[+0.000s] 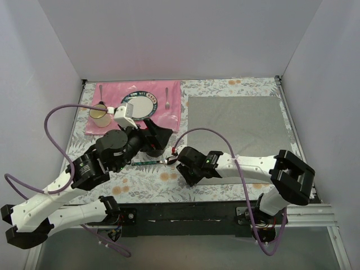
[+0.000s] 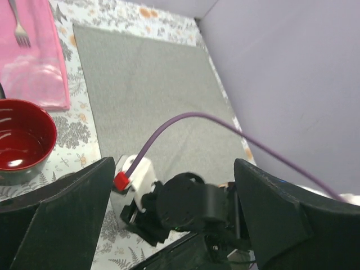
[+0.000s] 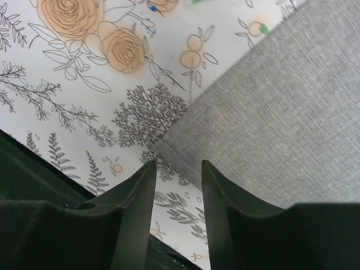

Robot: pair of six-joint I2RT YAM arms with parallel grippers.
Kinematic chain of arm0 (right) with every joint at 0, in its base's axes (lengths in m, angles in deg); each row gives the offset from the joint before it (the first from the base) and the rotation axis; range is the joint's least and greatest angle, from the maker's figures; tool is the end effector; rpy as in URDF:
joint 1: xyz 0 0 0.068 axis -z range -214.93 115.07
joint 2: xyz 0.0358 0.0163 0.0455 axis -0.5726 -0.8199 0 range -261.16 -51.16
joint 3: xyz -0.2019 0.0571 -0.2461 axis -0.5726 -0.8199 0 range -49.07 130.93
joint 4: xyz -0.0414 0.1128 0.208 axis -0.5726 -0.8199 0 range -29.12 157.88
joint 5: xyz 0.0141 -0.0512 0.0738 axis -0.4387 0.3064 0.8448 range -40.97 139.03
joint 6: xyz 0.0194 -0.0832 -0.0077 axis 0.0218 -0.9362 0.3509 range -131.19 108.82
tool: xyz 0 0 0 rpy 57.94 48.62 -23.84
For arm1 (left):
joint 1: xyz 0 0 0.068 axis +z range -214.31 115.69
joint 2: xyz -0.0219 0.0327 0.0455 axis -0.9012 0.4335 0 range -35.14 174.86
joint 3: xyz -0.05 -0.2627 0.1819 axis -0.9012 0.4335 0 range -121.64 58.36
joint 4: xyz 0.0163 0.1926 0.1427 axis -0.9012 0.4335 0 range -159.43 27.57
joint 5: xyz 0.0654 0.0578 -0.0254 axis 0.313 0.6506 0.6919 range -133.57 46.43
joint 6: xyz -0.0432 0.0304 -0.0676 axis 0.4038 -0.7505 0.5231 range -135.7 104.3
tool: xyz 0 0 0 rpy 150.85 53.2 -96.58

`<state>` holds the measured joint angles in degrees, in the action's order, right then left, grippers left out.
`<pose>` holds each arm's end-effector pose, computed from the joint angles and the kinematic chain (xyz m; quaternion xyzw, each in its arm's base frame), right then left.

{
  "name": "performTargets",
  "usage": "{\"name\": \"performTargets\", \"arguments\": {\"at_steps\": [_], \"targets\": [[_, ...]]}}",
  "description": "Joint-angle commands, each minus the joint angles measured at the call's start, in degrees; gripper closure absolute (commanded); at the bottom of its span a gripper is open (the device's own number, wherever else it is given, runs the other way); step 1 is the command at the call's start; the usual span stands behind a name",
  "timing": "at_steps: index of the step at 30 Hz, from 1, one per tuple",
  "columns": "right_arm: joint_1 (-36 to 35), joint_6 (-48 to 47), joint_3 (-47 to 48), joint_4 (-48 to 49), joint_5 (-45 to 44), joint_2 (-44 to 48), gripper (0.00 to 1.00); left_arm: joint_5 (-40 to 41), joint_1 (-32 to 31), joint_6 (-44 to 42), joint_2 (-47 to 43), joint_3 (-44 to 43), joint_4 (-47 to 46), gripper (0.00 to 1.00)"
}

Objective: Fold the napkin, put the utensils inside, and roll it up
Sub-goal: Fold the napkin

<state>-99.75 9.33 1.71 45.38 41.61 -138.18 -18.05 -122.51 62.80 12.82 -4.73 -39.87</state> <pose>0.1347 0.2633 0.2188 -0.3462 0.8966 0.1364 0.2399 0.1041 -0.1061 0.4286 -0.2690 0.7349 -0.4910 0.3827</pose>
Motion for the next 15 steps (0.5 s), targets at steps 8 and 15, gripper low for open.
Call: {"name": "performTargets", "arguments": {"at_steps": [8,15], "targets": [[-3.21,-4.25,5.21,-0.88,-2.52,-6.4,0.51,2.79,0.01,1.13,-3.14,1.04,2.26,0.12],[-3.21,-3.38,3.62,1.06,-0.4,-7.11,0.54,2.61,0.01,0.34,-3.23,1.13,1.55,0.12]]}}
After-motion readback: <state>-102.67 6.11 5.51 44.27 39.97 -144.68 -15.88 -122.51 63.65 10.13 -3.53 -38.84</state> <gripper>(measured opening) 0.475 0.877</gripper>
